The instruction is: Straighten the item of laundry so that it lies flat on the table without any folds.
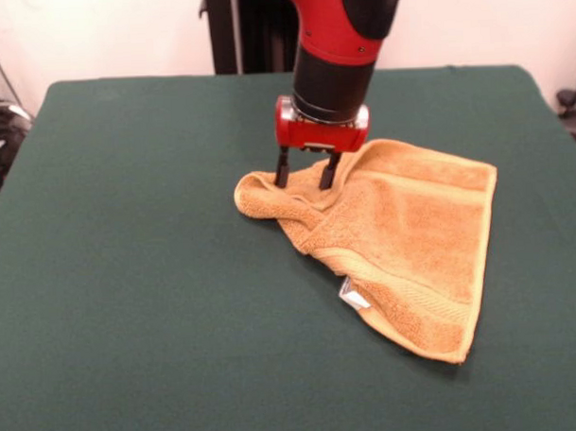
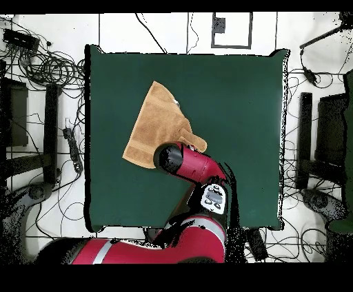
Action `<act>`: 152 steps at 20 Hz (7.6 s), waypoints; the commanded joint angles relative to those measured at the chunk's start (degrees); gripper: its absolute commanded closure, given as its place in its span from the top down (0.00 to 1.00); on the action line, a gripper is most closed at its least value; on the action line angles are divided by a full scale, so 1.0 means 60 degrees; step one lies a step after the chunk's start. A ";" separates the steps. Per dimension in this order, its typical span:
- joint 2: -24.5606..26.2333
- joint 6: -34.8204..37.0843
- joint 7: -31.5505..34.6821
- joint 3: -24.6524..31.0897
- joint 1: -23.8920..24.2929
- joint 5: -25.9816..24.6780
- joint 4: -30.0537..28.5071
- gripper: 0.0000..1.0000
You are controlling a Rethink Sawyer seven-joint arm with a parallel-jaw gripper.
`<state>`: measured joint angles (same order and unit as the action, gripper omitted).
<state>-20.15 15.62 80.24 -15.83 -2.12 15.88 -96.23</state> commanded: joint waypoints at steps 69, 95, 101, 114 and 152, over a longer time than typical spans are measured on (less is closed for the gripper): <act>-0.1449 0.1828 0.2170 0.0459 -0.0605 0.0127 -0.0435 0.00; 0.0167 0.1348 0.2182 0.0529 -0.0407 0.0213 0.1233 0.00; 0.0266 0.1477 0.2236 0.0365 -0.0443 0.0221 0.1551 0.00; -0.0233 0.2142 0.2768 -0.0239 -0.0887 0.0391 0.1569 0.00; -0.0325 0.1496 0.2879 -0.0034 -0.1280 0.0417 0.0830 1.00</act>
<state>-24.89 22.78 80.24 -20.38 -7.03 15.81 -87.77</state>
